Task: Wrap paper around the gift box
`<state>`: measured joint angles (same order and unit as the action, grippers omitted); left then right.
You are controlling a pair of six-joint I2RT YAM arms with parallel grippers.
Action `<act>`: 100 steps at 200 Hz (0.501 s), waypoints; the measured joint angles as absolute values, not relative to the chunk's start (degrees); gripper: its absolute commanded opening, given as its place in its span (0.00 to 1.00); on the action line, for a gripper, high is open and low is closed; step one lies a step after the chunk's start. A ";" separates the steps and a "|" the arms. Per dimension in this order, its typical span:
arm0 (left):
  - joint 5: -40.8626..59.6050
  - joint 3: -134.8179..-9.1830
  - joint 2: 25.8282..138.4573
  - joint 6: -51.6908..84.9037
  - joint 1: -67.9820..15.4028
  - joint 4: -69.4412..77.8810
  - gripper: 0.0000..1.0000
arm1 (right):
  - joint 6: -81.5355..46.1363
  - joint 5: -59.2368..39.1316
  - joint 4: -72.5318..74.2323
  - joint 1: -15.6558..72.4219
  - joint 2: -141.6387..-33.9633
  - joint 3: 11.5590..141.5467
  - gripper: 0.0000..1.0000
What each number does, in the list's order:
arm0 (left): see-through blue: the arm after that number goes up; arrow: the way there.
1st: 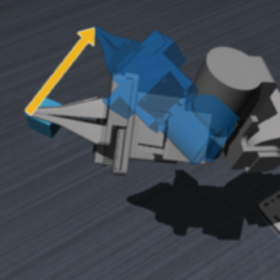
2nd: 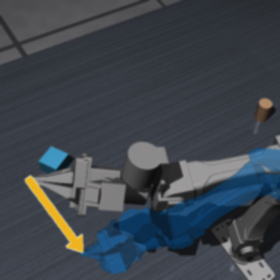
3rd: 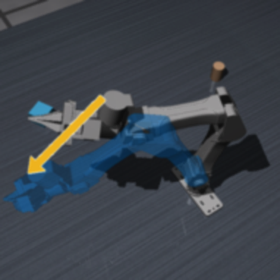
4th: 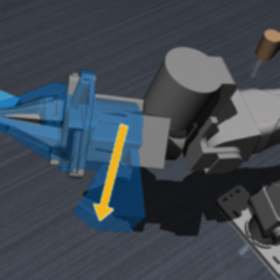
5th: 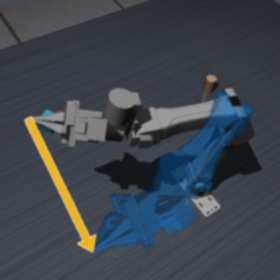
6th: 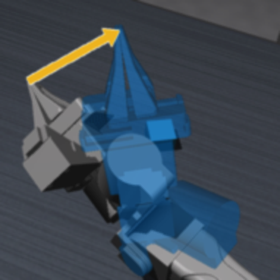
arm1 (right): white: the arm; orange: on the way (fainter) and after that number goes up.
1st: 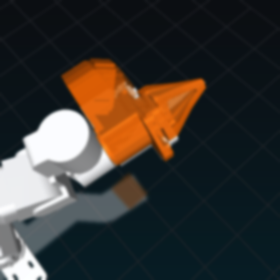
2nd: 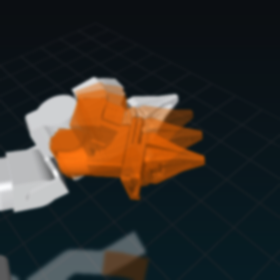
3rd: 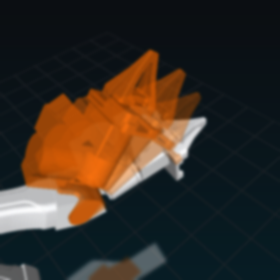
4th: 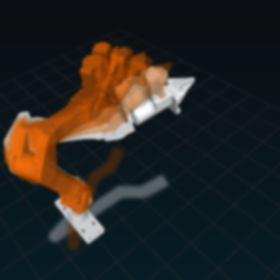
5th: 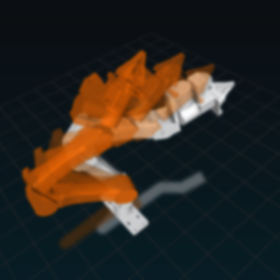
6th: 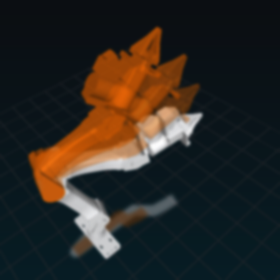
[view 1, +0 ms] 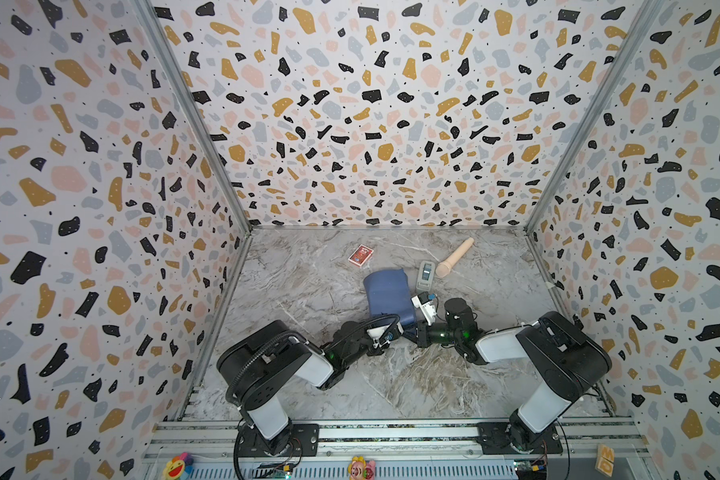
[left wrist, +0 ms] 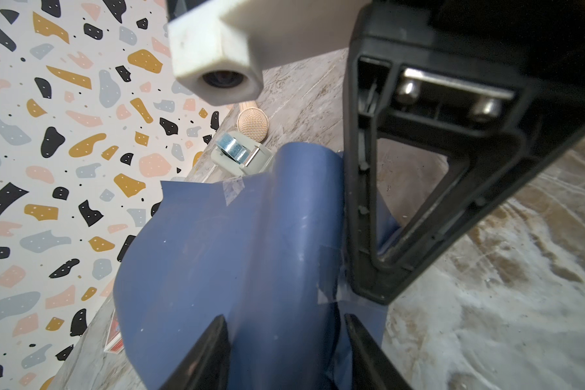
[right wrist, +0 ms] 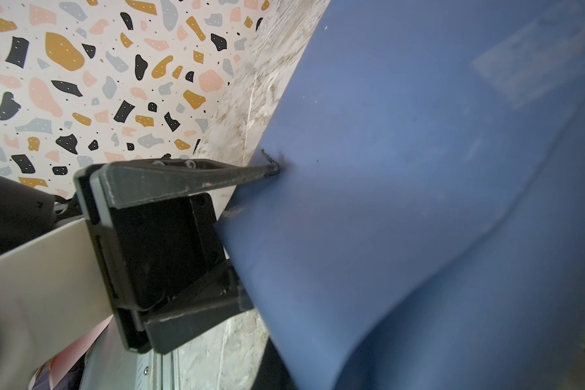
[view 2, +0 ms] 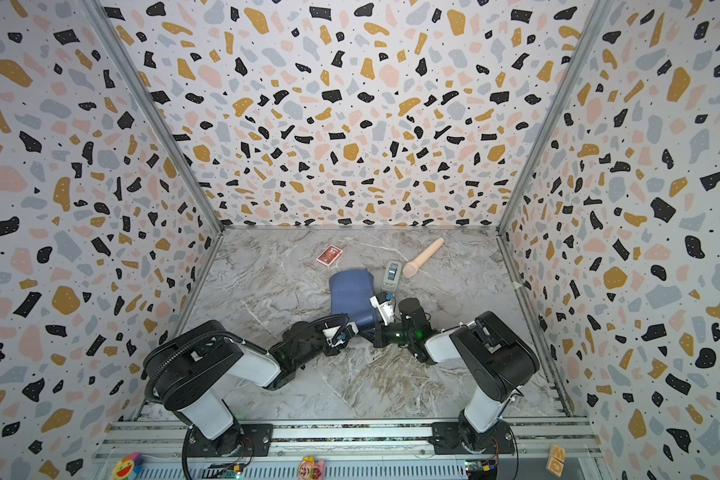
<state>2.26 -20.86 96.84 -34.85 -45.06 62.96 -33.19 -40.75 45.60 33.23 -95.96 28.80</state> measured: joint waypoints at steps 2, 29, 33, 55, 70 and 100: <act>2.26 -20.86 96.84 -34.85 -45.06 62.96 0.52 | -33.21 -40.73 45.60 33.23 -95.98 28.80 0.00; 2.28 -20.86 96.84 -34.83 -45.06 62.96 0.52 | -33.45 -40.29 45.25 33.28 -95.98 29.17 0.00; 2.28 -20.86 96.84 -34.81 -45.06 62.96 0.52 | -33.47 -40.18 45.08 33.30 -95.98 29.23 0.00; 2.28 -20.86 96.84 -34.81 -45.06 62.94 0.52 | -33.58 -39.22 44.36 33.63 -95.96 29.47 0.05; 2.28 -20.88 96.84 -34.79 -45.06 62.94 0.52 | -33.65 -38.33 43.86 33.89 -95.90 29.63 0.08; 2.28 -20.88 96.84 -34.76 -45.04 62.94 0.52 | -34.02 -36.07 41.89 34.81 -94.54 29.78 0.14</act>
